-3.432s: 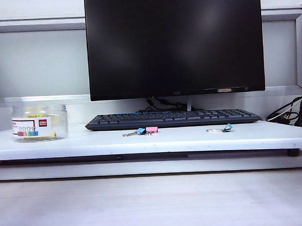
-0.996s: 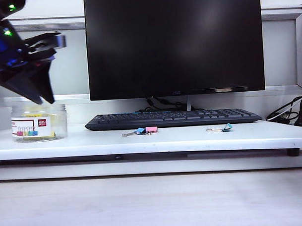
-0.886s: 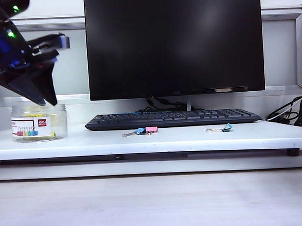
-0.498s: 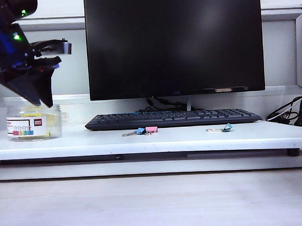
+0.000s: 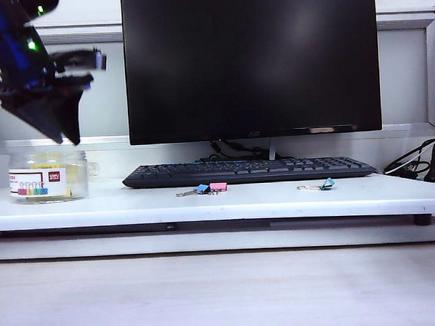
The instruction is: Take the clips out of the round transparent plastic box and place them on the table.
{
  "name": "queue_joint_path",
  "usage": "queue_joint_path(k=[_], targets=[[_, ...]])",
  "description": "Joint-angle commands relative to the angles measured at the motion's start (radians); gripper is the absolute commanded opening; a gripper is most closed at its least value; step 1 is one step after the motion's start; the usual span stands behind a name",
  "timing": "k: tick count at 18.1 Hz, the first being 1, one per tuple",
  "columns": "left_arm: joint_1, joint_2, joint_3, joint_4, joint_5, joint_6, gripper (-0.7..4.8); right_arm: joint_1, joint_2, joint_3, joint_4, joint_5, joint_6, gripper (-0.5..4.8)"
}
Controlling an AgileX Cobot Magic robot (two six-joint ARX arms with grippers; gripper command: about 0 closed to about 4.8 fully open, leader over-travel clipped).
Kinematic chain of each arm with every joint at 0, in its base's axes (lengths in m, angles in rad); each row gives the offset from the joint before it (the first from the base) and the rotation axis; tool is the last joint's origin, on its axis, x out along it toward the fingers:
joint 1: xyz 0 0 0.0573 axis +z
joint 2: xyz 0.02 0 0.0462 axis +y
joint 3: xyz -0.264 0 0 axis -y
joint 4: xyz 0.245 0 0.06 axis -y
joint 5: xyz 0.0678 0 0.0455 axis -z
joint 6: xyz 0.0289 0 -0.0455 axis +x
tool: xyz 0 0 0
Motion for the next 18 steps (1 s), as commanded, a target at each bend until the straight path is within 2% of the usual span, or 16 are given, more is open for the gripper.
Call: queue_joint_path(k=[1, 9, 14, 18], targets=[[0.002, 0.018, 0.011, -0.017, -0.061, 0.005, 1.83, 0.000, -0.002, 0.002, -0.005, -0.007, 0.001, 1.08], [0.013, 0.068, 0.024, -0.056, -0.082, 0.000, 1.83, 0.000, -0.002, 0.002, -0.006, -0.007, 0.001, 1.08], [0.013, 0.166, 0.154, -0.195, -0.116, 0.001, 1.83, 0.000, -0.002, 0.002, -0.008, -0.007, 0.001, 1.08], [0.013, 0.203, 0.254, -0.237, -0.115, 0.002, 1.83, 0.000, -0.002, 0.002, -0.008, -0.006, 0.000, 1.08]])
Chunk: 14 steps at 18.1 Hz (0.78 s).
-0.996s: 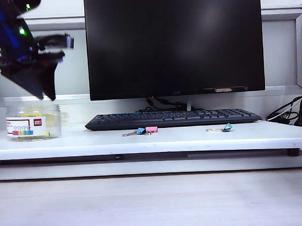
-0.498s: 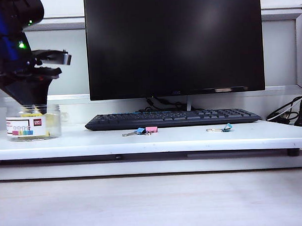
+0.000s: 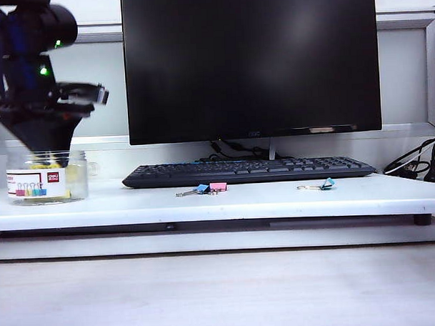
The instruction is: Take the clips out of the round transparent plastic box and place them on the table.
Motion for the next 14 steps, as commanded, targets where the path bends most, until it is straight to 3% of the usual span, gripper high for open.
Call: queue_joint_path(k=[1, 5, 14], targets=[[0.000, 0.031, 0.069, -0.062, 0.000, 0.001, 1.83, 0.000, -0.002, 0.002, -0.005, -0.006, 0.001, 1.08], [0.000, 0.089, 0.137, -0.175, 0.002, -0.048, 1.83, 0.000, -0.002, 0.002, -0.005, -0.003, 0.000, 1.08], [0.000, 0.103, 0.178, -0.296, 0.024, -0.094, 1.83, 0.000, -0.002, 0.001, -0.005, -0.003, 0.000, 1.08]])
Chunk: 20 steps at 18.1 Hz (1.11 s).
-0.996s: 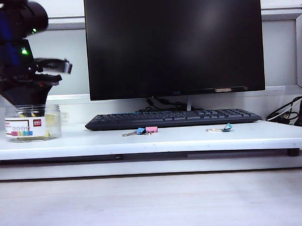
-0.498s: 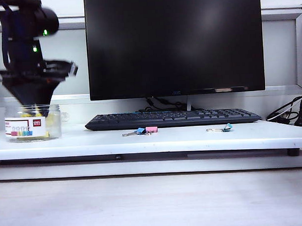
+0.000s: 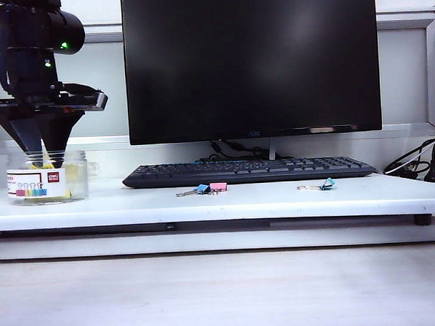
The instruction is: Take the clips out of the round transparent plastic box and place them on the table.
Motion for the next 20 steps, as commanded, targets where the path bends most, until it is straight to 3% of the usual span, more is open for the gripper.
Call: queue_joint_path(k=[1, 12, 16, 20], targets=[[0.000, 0.016, 0.005, -0.026, 0.004, -0.007, 1.83, 0.000, -0.002, 0.001, -0.005, -0.003, 0.000, 1.08], [0.000, 0.070, 0.005, -0.044, 0.004, -0.006, 1.87, 0.000, -0.002, 0.001, -0.005, -0.003, 0.000, 1.07], [0.000, 0.093, 0.005, -0.040, 0.003, -0.006, 2.78, 0.000, -0.002, 0.001, -0.005, -0.003, 0.000, 1.08], [0.000, 0.104, 0.005, -0.032, 0.003, -0.006, 2.77, 0.000, -0.002, 0.001, -0.005, 0.000, 0.000, 1.08]])
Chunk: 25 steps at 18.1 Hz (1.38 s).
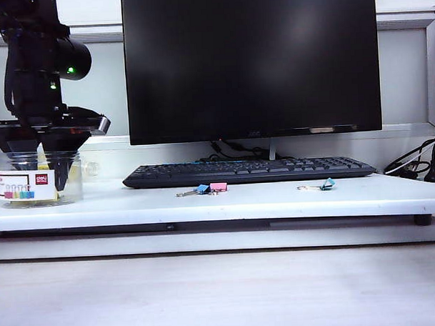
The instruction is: Take the clips out of the round transparent plastic box and place them on the table.
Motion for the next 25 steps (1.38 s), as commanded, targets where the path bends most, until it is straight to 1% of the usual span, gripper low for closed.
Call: queue_joint_path(k=[1, 3, 4, 5, 14, 16, 17, 19, 20, 22, 23, 25], targets=[[0.000, 0.016, -0.010, 0.001, -0.003, -0.003, 2.76, 0.000, -0.002, 0.001, -0.005, 0.000, 0.000, 1.08], [0.000, 0.016, -0.010, 0.002, -0.008, -0.003, 2.62, 0.000, -0.002, 0.001, -0.005, 0.003, 0.000, 1.08], [0.000, 0.016, -0.010, 0.001, -0.007, -0.003, 2.26, 0.000, -0.002, 0.001, -0.005, 0.007, 0.000, 1.08], [0.000, 0.017, -0.010, 0.000, -0.007, -0.003, 2.08, 0.000, -0.002, 0.001, -0.005, 0.008, 0.000, 1.08], [0.000, 0.018, -0.010, -0.074, -0.019, 0.000, 2.16, 0.000, -0.002, 0.001, -0.005, 0.012, 0.000, 1.08], [0.000, 0.017, -0.010, -0.091, -0.063, 0.002, 2.18, 0.000, -0.002, 0.001, -0.005, 0.012, 0.000, 1.08], [0.000, 0.016, -0.010, -0.092, -0.091, 0.001, 2.28, 0.000, -0.002, 0.001, -0.005, 0.012, 0.000, 1.08], [0.000, 0.016, 0.004, -0.107, -0.101, 0.001, 2.47, 0.000, -0.002, 0.001, -0.005, 0.009, 0.001, 1.08], [0.000, 0.016, 0.020, -0.115, -0.101, 0.001, 2.47, 0.000, -0.002, 0.001, -0.005, -0.005, 0.001, 1.08], [0.000, 0.016, 0.079, -0.143, -0.095, 0.000, 2.47, 0.000, -0.002, 0.001, 0.001, -0.091, 0.001, 1.08], [0.000, 0.016, 0.108, -0.157, -0.088, -0.010, 2.46, 0.000, -0.002, 0.002, 0.006, -0.156, 0.001, 1.08], [0.000, 0.016, 0.146, -0.179, -0.058, -0.029, 2.46, 0.000, -0.002, 0.002, 0.006, -0.217, 0.000, 1.08]])
